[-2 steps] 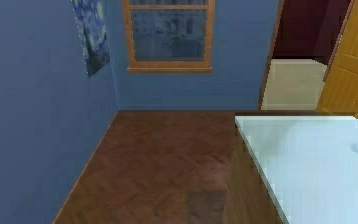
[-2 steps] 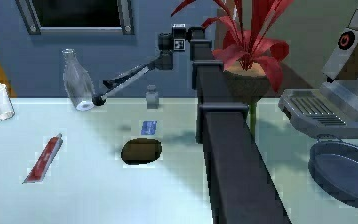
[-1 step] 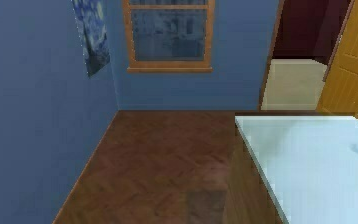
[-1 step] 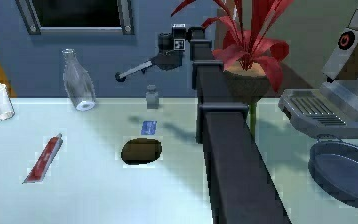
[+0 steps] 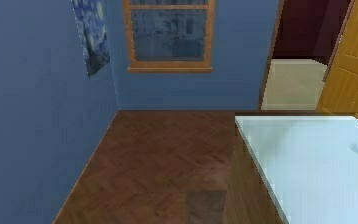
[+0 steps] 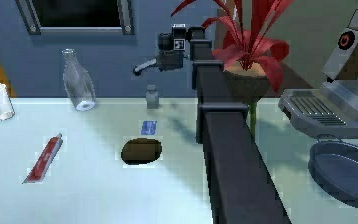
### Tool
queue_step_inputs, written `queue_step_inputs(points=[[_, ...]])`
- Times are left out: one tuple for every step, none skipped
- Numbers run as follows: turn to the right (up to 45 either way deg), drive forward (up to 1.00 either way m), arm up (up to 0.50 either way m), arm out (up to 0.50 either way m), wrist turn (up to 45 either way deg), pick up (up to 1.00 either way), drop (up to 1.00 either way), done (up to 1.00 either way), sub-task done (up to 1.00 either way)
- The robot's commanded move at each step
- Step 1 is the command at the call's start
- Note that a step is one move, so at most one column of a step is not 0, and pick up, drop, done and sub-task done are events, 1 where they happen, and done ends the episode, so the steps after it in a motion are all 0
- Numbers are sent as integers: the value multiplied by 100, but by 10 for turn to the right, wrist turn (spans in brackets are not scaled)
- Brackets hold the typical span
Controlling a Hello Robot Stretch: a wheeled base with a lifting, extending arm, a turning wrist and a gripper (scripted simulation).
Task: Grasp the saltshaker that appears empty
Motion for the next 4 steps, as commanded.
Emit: queue_step_inputs(points=[[0,0,-16,0,0,0,0,0,0],[0,0,0,0,0,100,0,0,0],[0,0,10,0,0,0,0,0,0],[0,0,0,0,0,0,0,100,0]])
